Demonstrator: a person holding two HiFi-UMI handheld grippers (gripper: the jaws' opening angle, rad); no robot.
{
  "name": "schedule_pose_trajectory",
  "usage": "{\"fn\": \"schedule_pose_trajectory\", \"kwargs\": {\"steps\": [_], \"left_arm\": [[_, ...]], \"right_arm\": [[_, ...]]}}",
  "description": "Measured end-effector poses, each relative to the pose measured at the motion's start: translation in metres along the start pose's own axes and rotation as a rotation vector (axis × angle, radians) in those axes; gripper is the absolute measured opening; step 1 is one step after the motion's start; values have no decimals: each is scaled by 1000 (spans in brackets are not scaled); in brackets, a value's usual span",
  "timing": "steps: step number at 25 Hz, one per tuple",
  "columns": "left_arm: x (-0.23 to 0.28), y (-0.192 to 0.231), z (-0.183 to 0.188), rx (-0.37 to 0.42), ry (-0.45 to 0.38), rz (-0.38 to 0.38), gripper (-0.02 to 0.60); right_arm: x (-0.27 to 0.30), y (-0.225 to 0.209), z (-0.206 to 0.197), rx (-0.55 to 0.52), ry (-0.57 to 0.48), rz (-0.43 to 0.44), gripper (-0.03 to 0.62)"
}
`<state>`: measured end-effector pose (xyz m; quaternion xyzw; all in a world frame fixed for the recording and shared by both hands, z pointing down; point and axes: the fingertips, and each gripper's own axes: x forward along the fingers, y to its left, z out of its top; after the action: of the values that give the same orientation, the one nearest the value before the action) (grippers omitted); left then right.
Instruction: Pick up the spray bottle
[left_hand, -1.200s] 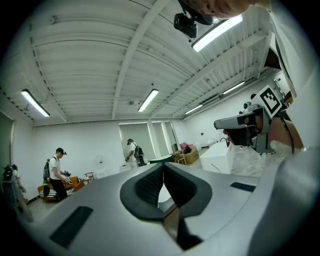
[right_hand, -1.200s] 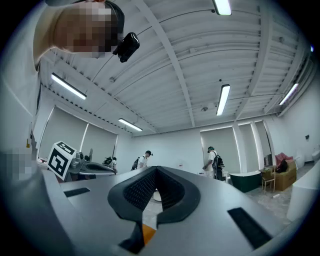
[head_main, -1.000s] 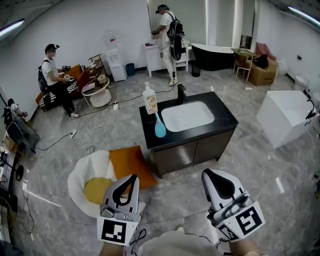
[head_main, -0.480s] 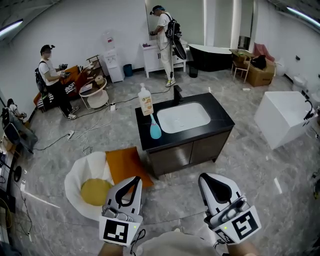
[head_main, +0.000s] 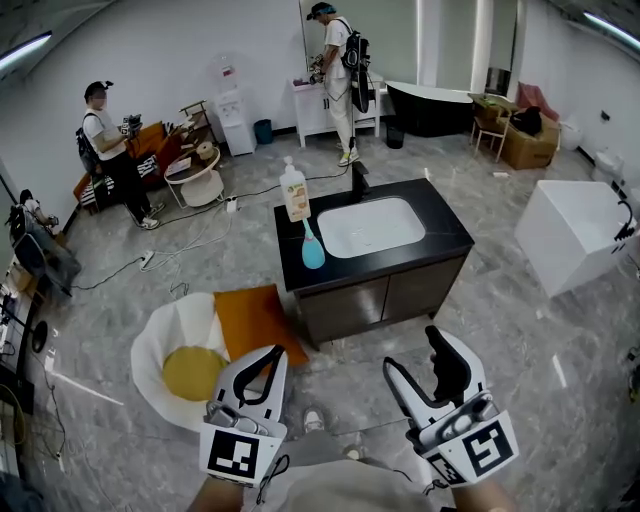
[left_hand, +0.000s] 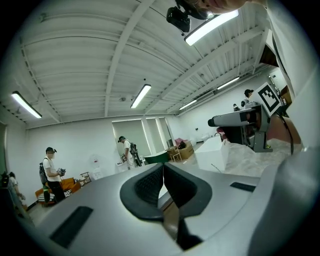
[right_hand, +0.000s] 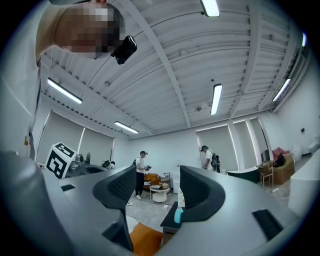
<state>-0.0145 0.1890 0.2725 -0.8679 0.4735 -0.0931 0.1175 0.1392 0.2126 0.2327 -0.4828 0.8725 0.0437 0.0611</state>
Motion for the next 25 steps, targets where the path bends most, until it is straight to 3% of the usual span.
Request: {"fn": "schedule_pose_trajectory", "kwargs": {"steps": [5, 12, 25], "left_arm": [[5, 6, -13, -32, 5, 15, 21], [24, 11, -39, -4, 21, -17, 20], [101, 92, -93, -21, 82, -25, 21]], "right_arm": [[4, 2, -14, -23, 29, 18, 282], [24, -1, -33, -50, 57, 28, 282], [139, -31, -99, -24, 167, 48, 282]]}}
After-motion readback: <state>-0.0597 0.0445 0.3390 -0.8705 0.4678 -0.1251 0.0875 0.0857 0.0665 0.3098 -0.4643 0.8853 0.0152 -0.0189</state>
